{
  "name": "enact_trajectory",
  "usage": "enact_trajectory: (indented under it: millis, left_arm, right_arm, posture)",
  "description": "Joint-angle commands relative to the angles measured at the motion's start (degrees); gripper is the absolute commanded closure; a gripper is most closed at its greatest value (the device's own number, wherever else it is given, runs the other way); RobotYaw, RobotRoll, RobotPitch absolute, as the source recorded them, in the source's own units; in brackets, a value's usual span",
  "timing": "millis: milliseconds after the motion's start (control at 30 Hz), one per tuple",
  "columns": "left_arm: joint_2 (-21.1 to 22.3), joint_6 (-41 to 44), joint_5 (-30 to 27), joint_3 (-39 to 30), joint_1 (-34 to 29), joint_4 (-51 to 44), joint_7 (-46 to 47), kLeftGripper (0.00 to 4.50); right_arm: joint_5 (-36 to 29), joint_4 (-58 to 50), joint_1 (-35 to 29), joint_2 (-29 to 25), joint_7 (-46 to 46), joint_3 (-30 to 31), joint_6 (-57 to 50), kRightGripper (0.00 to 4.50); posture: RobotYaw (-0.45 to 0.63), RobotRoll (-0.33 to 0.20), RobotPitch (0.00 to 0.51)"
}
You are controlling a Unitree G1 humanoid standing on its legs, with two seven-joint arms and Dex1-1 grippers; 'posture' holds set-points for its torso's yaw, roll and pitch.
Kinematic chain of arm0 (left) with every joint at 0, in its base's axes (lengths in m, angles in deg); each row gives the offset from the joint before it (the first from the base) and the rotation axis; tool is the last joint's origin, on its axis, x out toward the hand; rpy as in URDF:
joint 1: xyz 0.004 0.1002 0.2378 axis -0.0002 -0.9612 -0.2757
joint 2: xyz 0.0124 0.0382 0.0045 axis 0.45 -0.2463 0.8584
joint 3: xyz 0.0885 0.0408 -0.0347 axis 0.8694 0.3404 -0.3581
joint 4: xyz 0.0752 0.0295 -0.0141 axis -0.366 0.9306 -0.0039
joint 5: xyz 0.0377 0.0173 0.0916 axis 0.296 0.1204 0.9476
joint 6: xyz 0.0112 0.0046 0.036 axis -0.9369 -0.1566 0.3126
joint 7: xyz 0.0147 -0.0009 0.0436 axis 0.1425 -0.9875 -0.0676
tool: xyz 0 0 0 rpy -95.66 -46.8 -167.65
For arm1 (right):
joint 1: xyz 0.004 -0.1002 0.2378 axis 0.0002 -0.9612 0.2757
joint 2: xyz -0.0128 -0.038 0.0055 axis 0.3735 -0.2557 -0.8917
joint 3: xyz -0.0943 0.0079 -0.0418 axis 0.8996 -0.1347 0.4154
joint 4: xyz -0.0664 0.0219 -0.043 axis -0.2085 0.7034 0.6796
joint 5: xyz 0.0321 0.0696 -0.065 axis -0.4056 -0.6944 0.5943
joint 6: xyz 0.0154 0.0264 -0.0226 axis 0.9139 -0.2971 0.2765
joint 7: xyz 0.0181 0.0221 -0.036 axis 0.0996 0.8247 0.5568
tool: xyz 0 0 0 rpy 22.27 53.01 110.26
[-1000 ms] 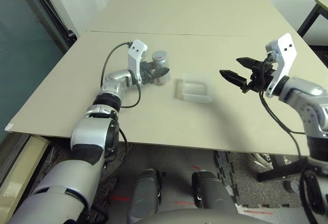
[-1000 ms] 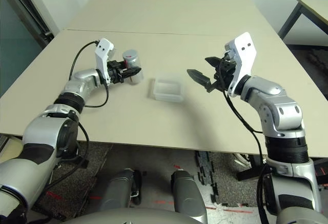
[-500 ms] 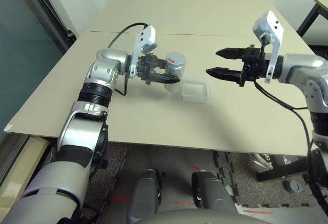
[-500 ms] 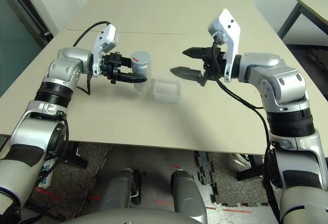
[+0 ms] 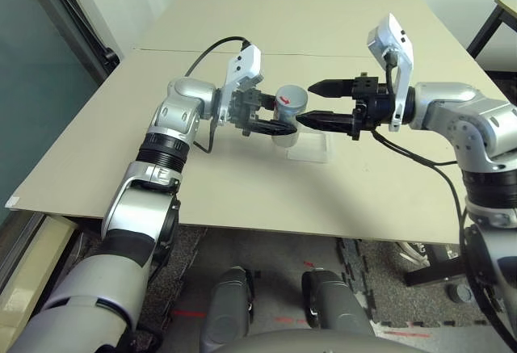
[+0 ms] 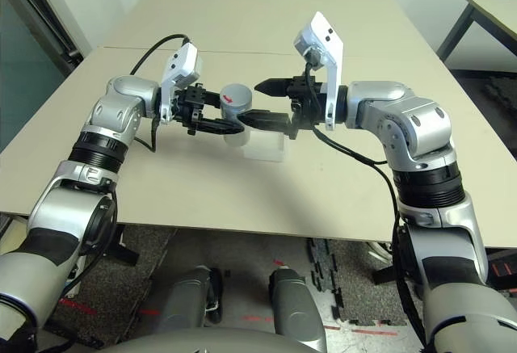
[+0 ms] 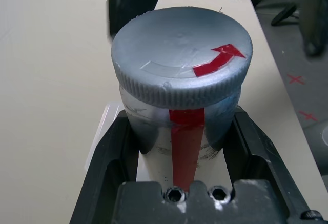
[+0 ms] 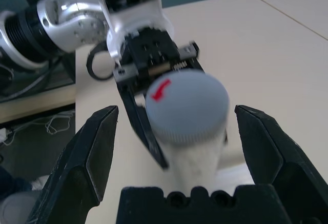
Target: Pour the medicine from the bottle into the box.
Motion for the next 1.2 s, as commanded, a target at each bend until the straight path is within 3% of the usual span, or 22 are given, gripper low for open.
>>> enact_trajectory:
  millis: [33,400,500,633,967,1200]
  left_arm:
    - [-0.3,0.1,-1.0,0.5,-0.8,-1.2,0.6,2.02]
    - [-1.0,2.1,-2.6,0.2,-1.3,-2.7,2.2,2.02]
    - [-1.2,2.9,-3.2,0.1,-1.4,-3.2,2.8,2.02]
    - [-1.3,4.0,-3.9,-0.1,-1.4,-4.0,3.4,2.02]
    - [-0.6,5.8,-4.6,0.0,-1.3,-5.9,3.3,2.02]
    - [-0.6,6.0,-4.6,1.4,-0.4,-7.3,1.1,2.02]
  right_arm:
    - [0.1,-0.6,0.7,0.6,-0.9,0.2,0.5,0.00]
    - [2.8,1.1,0.6,2.7,-2.8,0.8,5.6,0.00]
    - [3.1,1.4,0.3,3.2,-2.9,0.8,6.8,0.65]
    - [3.4,1.7,-0.1,3.5,-2.7,1.0,8.0,1.97]
    - [3.0,3.2,0.0,3.0,0.2,2.5,8.5,1.97]
    - [4.4,12.5,4.4,0.8,12.2,5.8,12.6,1.97]
  posture:
    - [-0.06,0.000,0.068]
    - [-0.06,0.000,0.066]
    - [-0.05,0.000,0.066]
    - [-0.05,0.000,0.066]
    - [-0.04,0.000,0.069]
    - [-0.03,0.000,0.078]
